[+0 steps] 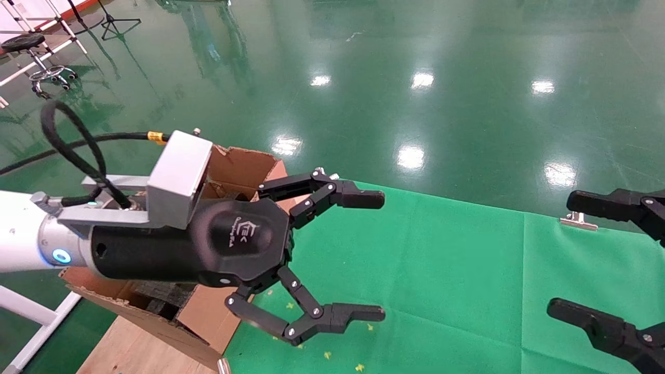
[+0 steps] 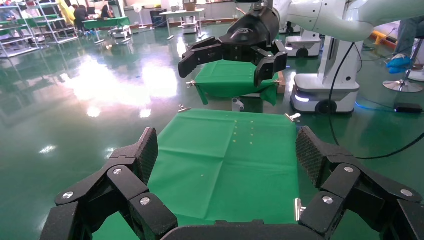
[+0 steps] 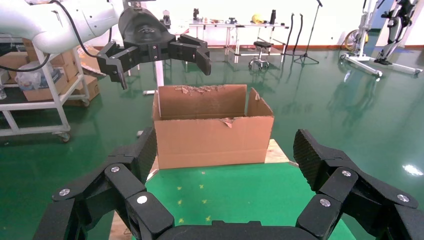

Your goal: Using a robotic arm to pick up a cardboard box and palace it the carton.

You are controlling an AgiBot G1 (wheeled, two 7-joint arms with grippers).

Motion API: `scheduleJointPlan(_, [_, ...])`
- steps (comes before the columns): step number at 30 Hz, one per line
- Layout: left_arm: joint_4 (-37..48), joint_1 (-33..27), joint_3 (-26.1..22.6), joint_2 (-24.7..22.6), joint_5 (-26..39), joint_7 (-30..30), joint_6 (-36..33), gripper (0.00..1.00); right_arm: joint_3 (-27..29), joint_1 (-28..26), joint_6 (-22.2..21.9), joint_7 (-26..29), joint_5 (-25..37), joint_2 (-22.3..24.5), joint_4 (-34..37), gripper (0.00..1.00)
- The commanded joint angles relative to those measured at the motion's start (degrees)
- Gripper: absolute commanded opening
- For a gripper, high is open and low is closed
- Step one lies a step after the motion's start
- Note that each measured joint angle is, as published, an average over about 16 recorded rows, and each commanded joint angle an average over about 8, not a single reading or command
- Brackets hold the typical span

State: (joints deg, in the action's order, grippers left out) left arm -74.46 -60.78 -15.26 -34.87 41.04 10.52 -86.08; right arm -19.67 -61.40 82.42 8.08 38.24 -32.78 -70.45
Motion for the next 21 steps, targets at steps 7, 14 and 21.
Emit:
scheduleJointPlan(7, [0.5, -0.4, -0.4, -0.1, 0.4, 0.1, 0.2, 1.00, 0.0, 0.0, 0.0, 0.0, 0.0, 0.0, 0.0, 1.00])
scheduleJointPlan(14, [0.7, -0.6, -0.6, -0.1, 0.6, 0.2, 0.3, 1.00, 0.0, 0.0, 0.0, 0.0, 0.0, 0.0, 0.0, 1.00])
scheduleJointPlan(21, [0.8, -0.7, -0.7, -0.1, 0.7, 0.2, 0.4, 1.00, 0.0, 0.0, 0.0, 0.0, 0.0, 0.0, 0.0, 1.00])
